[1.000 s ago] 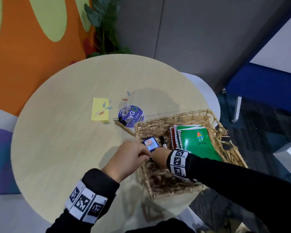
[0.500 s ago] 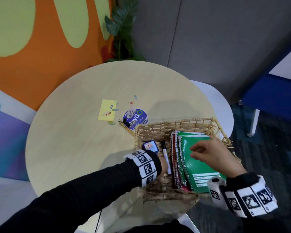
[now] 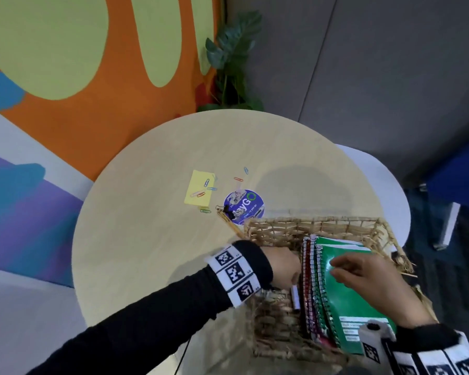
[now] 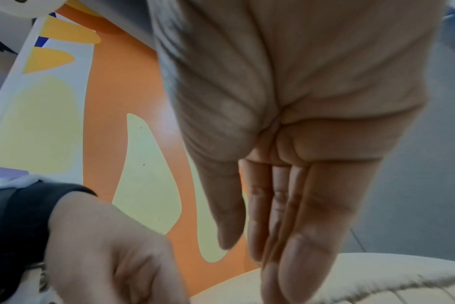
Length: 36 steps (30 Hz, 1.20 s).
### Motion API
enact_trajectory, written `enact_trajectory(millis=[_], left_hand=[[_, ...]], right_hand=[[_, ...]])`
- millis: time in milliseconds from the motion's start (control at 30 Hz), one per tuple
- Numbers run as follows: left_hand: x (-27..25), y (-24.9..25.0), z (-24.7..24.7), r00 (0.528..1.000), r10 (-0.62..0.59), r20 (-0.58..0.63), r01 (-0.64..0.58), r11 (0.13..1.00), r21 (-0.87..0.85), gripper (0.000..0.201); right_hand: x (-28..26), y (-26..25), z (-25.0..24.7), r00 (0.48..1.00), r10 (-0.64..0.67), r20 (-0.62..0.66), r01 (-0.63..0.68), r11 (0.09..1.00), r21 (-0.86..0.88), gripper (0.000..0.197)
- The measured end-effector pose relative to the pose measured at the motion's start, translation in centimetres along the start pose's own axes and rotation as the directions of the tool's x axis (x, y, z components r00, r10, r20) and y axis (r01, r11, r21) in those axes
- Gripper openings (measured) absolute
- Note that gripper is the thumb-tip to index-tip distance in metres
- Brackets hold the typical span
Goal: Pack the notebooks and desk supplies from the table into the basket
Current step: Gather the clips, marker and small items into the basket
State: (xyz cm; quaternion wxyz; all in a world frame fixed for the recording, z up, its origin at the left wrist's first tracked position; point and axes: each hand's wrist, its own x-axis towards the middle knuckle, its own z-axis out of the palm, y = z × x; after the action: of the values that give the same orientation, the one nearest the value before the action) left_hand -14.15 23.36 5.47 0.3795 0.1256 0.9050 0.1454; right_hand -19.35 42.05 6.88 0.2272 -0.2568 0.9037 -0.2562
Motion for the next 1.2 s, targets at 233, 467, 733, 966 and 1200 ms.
enact_trajectory(millis=[233, 467, 733, 966, 1200], left_hand=[[-4.6, -15.4, -0.1, 0.703, -0.459, -0.543, 0.065, 0.802, -0.593, 0.019], [-2.1, -27.7, 1.1, 0.458, -0.763, -0.457, 0.282, 0.612, -0.739, 0.015], [1.5, -31.6, 1.6, 0.506, -0.749, -0.427, 0.304, 0.618, -0.725, 0.021], [2.4, -32.0, 2.0, 0.543, -0.747, -0.385, 0.321, 0.608, -0.726, 0.015], [1.8, -30.8, 1.4, 0.556, -0.737, -0.385, 0.364, 0.632, -0.684, 0.011]], right_hand=[[8.1, -8.1, -0.6, 0.991, -0.110, -0.074, 0.116, 0.990, 0.084, 0.004], [23.2, -17.0, 4.4, 0.954, -0.267, 0.135, 0.284, 0.951, -0.126, 0.010], [33.3, -18.4, 14.7, 0.894, -0.126, 0.430, 0.321, 0.850, -0.418, 0.018], [34.8, -17.9, 17.6, 0.885, 0.013, 0.466, 0.277, 0.790, -0.548, 0.024], [32.4, -19.0, 13.9, 0.878, -0.032, 0.478, 0.296, 0.821, -0.488, 0.019]])
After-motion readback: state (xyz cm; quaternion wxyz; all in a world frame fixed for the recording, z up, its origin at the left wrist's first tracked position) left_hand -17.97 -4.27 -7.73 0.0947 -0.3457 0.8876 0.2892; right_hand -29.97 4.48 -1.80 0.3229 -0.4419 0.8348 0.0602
